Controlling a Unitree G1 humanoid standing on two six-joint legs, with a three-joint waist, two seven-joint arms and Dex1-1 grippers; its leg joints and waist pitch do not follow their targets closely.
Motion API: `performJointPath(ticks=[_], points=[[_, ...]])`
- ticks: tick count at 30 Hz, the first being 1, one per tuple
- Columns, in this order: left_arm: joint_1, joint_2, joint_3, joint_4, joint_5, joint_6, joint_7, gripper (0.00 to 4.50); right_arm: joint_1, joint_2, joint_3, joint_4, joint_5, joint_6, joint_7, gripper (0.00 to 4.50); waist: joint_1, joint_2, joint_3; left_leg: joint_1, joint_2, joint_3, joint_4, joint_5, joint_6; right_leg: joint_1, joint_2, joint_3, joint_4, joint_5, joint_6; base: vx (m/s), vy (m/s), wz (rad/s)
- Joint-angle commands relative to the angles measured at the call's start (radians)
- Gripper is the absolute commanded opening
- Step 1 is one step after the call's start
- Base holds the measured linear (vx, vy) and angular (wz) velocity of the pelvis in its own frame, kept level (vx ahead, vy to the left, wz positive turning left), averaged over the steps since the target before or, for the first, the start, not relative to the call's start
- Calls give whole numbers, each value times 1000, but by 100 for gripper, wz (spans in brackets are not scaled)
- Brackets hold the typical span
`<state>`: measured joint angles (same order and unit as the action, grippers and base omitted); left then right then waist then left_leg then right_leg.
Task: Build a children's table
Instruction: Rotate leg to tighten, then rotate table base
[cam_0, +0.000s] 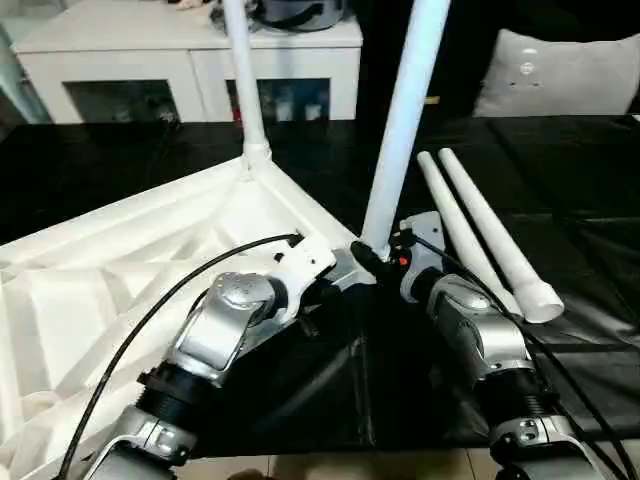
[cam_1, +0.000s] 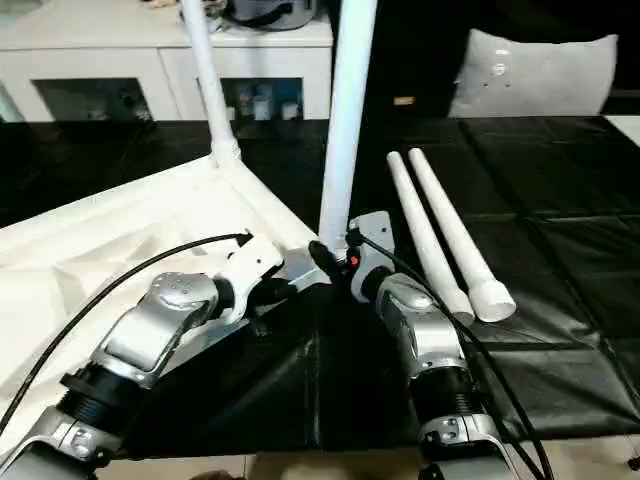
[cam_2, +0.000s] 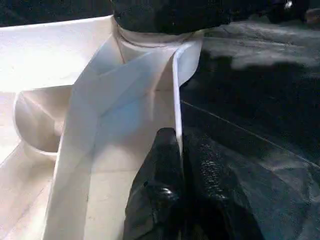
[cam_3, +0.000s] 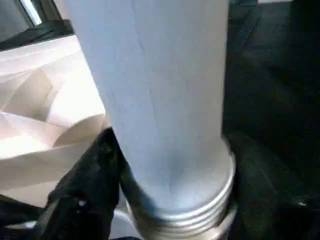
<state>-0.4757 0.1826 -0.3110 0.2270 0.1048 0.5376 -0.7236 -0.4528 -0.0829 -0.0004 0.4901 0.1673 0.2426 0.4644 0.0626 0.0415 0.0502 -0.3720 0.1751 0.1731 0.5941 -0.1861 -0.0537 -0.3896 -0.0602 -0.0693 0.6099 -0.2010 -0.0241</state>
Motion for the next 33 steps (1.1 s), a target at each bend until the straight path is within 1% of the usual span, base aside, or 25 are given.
performJointPath(ticks=[1,2,3,4,5,6,8,11,12,13,14,15,16,17,18,20,22,24,25,26,28,29,30,32,33], points=[[-49,-16,-2,-32,-3,-44,13,0,43,-1,14,30,-2,34,3,354,6,1,-70,5,54,-22,-62,-100,71,52,-88,53,-62,-22,-235,0,0,0],[-49,-16,-2,-32,-3,-44,13,0,43,-1,14,30,-2,34,3,366,7,2,-68,6,53,-21,-63,-112,75,50,-87,53,-65,-25,-237,0,0,0],[-62,-13,-3,-5,7,-64,24,0,71,-18,17,-9,5,27,20,376,7,2,-67,6,53,-21,-64,-122,74,51,-88,53,-67,-36,-237,0,0,0],[-70,-9,-5,12,12,-82,26,0,90,-30,19,-36,7,16,34,376,11,0,-63,8,52,-19,-65,-149,72,49,-87,53,-75,-85,-224,0,0,0],[-81,-5,-7,33,16,-101,28,0,108,-42,15,-65,7,1,46,384,15,0,-62,11,52,-19,-65,-162,69,48,-87,53,-78,-112,-214,0,0,0],[-91,-2,-8,53,20,-120,30,0,124,-54,9,-96,11,-9,62,398,23,-2,-61,11,54,-20,-69,-183,57,48,-88,54,-82,-171,-191,0,0,0],[-105,2,-7,81,21,-149,31,0,145,-73,-4,-146,35,-8,102,418,28,-4,-59,9,53,-22,-71,-193,55,50,-90,55,-87,-209,-170,0,0,0],[-125,-5,7,130,17,-181,46,0,172,-116,-11,-219,77,-8,184,441,28,-4,-60,7,53,-23,-71,-200,54,49,-90,53,-88,-232,-161,0,0,0],[-125,-5,7,130,17,-181,46,0,172,-116,-11,-219,77,-8,184,441,29,-6,-61,5,53,-23,-70,-188,59,52,-91,53,-87,-225,-160,0,0,0],[-136,-14,21,157,8,-187,61,0,186,-156,-1,-256,88,-10,240,441,29,-2,-62,3,53,-23,-68,-171,63,49,-91,53,-85,-207,-167,0,0,0],[-138,-15,23,161,7,-188,64,0,188,-162,1,-262,89,-10,249,441,31,-6,-63,1,52,-23,-66,-159,71,53,-88,51,-84,-188,-165,0,0,0],[-142,-13,20,171,1,-199,51,27,194,-187,2,-285,99,-8,281,447,33,-1,-65,3,52,-23,-64,-150,76,50,-88,52,-82,-172,-168,0,0,0],[-142,-11,20,172,-8,-206,37,44,197,-210,-1,-307,120,5,320,450,33,-2,-68,-2,50,-23,-60,-122,87,54,-88,53,-77,-130,-174,0,0,0],[-139,-9,21,166,-18,-211,24,55,193,-226,-7,-321,136,14,344,450,35,3,-70,-2,50,-23,-58,-108,95,53,-88,52,-74,-104,-180,0,0,0],[-137,-8,22,162,-25,-214,16,59,191,-235,-11,-330,147,19,359,450,36,-1,-76,-9,51,-23,-50,-55,125,53,-86,51,-61,4,-203,0,0,0],[-127,7,21,150,-16,-251,29,67,173,-236,-23,-345,188,43,394,450,36,3,-76,-10,52,-24,-49,-54,145,53,-88,48,-60,34,-224,0,0,0],[-106,32,39,114,-24,-234,30,79,141,-230,-29,-345,214,57,413,450,34,1,-74,-11,54,-25,-50,-71,149,53,-90,45,-59,17,-235,0,0,0],[-81,60,61,74,-43,-186,8,79,101,-225,-32,-325,220,73,403,450,28,3,-69,-7,53,-23,-54,-100,128,49,-87,44,-66,-64,-233,0,0,0],[-54,88,67,39,-56,-160,-23,79,73,-223,-30,-302,222,76,410,450,28,-2,-68,-3,54,-21,-55,-108,121,48,-87,45,-69,-86,-231,0,0,0],[-33,109,72,11,-62,-150,-40,79,55,-221,-26,-286,222,72,422,450,26,0,-65,-5,52,-20,-57,-117,111,47,-86,46,-72,-126,-224,0,0,0],[10,146,95,-49,-78,-113,-64,79,20,-219,-11,-255,220,64,444,450,26,4,-67,1,55,-21,-57,-132,92,42,-87,47,-69,-158,-218,0,0,0],[20,154,102,-63,-83,-105,-67,79,13,-219,-8,-250,220,64,450,450,26,5,-66,2,55,-19,-57,-133,88,39,-83,48,-72,-160,-214,0,0,0],[39,177,121,-97,-97,-78,-81,79,-10,-216,0,-219,209,54,458,450,27,-4,-66,4,56,-17,-58,-133,87,38,-83,49,-72,-156,-212,0,0,0],[71,229,145,-152,-112,-51,-108,79,-48,-209,11,-161,196,39,479,450,28,6,-68,2,58,-21,-59,-128,81,38,-84,48,-63,-128,-233,0,0,0],[80,245,151,-167,-114,-48,-114,79,-60,-207,14,-142,192,33,485,450,27,4,-65,0,55,-19,-59,-127,83,38,-81,48,-66,-130,-228,0,0,0]])
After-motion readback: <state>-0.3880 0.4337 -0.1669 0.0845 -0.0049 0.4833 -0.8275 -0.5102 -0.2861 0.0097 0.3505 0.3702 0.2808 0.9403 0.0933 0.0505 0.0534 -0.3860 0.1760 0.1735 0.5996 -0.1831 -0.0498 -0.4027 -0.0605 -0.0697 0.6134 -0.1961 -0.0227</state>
